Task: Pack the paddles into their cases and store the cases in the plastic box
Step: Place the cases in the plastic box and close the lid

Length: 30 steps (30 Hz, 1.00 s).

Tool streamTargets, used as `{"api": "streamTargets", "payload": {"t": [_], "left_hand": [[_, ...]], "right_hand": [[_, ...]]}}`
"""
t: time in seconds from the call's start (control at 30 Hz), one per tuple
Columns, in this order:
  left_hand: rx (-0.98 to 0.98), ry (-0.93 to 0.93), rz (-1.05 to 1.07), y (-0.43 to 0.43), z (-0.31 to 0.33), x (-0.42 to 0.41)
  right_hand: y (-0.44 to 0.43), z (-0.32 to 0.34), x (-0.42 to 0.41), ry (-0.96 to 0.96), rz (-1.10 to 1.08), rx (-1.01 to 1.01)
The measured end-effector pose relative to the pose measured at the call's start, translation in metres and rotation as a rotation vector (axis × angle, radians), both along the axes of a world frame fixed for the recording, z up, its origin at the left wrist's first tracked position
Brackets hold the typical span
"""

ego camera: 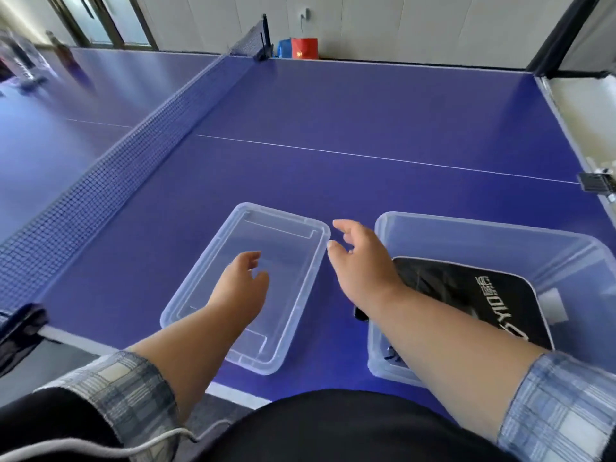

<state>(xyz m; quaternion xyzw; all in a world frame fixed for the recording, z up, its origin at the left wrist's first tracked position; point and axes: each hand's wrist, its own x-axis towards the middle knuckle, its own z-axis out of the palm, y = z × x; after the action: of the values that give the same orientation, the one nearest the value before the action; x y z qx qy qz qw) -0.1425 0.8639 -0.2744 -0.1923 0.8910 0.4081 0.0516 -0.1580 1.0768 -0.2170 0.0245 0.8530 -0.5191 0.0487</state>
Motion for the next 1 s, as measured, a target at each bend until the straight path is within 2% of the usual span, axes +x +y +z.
{"api": "streamTargets", "payload": {"t": [0.07, 0.17, 0.33, 0.47, 0.63, 0.8, 1.0], "left_hand": [[-0.068, -0.084, 0.018, -0.058, -0.014, 0.002], [-0.14, -0.217, 0.086, -0.133, -0.034, 0.003], [-0.197, -0.425, 0.003, -0.204, -0.066, 0.0], [-0.233, -0.527, -0.154, -0.21, -0.08, -0.004], [-0.224, -0.56, -0.175, -0.217, -0.09, -0.014], [-0.044, -0.504, -0.126, -0.224, -0.09, -0.017], [0.037, -0.382, 0.038, -0.216, -0.069, -0.029]], "right_hand": [[-0.045, -0.013, 0.004, -0.178, 0.008, -0.02], [-0.096, -0.052, 0.014, -0.553, -0.071, -0.112], [-0.139, -0.109, 0.029, -0.845, -0.408, -0.132], [-0.152, -0.123, 0.031, -0.817, -0.563, -0.116], [-0.148, -0.138, 0.026, -0.87, -0.684, -0.265], [-0.136, -0.142, 0.027, -0.774, -0.654, -0.304], [-0.129, -0.117, 0.035, -0.673, -0.577, -0.306]]}}
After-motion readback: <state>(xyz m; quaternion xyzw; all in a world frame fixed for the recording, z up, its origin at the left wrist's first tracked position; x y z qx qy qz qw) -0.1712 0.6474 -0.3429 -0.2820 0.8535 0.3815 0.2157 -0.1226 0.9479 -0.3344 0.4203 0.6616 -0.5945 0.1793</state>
